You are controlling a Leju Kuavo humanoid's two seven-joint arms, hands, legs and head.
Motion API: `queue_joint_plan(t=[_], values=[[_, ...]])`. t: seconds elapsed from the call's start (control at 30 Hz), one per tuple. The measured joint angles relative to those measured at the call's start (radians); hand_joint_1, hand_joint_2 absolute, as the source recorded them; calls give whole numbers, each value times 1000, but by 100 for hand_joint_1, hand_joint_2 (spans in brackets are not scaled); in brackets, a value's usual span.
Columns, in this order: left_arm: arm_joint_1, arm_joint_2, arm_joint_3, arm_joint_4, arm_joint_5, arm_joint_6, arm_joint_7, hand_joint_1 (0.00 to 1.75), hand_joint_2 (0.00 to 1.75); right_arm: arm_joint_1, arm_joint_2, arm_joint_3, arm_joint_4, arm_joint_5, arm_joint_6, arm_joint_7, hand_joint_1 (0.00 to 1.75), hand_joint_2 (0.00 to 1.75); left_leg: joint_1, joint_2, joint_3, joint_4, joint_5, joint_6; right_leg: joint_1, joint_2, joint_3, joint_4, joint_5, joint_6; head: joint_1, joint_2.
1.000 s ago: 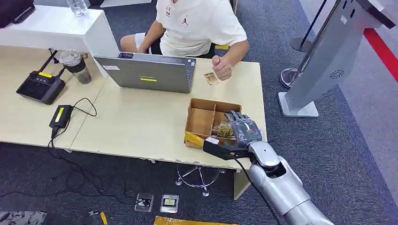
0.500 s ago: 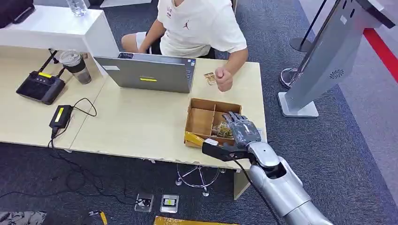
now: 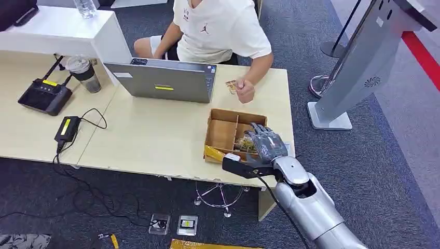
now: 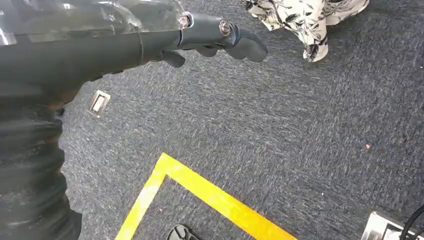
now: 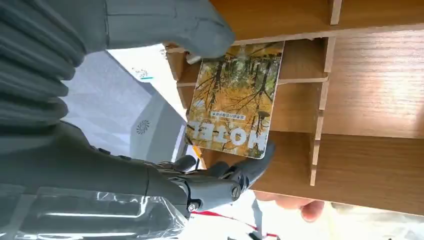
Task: Pass the card to the sensor for recognition and then transmit it.
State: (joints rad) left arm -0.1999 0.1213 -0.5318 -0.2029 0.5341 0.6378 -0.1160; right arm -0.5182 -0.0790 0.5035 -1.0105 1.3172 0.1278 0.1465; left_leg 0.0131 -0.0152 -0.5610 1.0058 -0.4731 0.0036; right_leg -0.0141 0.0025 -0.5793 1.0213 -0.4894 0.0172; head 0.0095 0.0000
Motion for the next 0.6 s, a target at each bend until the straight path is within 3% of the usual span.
queue_joint_plan(t=[0.17, 0.43, 0.6], values=[[0, 0, 0, 0, -1, 0, 0, 0, 175, 2, -1, 0, -4, 0, 5, 6, 93, 175, 0, 0, 0, 0, 0, 0, 0, 0, 0, 0, 0, 0, 0, 0], [-2, 0, 0, 0, -1, 0, 0, 0, 175, 8, -4, 0, -19, -2, 15, 15, 89, 175, 0, 0, 0, 0, 0, 0, 0, 0, 0, 0, 0, 0, 0, 0], [-3, -1, 0, 0, 0, 0, 0, 0, 175, 12, -5, 0, -32, -2, 21, 17, 113, 175, 0, 0, 0, 0, 0, 0, 0, 0, 0, 0, 0, 0, 0, 0]])
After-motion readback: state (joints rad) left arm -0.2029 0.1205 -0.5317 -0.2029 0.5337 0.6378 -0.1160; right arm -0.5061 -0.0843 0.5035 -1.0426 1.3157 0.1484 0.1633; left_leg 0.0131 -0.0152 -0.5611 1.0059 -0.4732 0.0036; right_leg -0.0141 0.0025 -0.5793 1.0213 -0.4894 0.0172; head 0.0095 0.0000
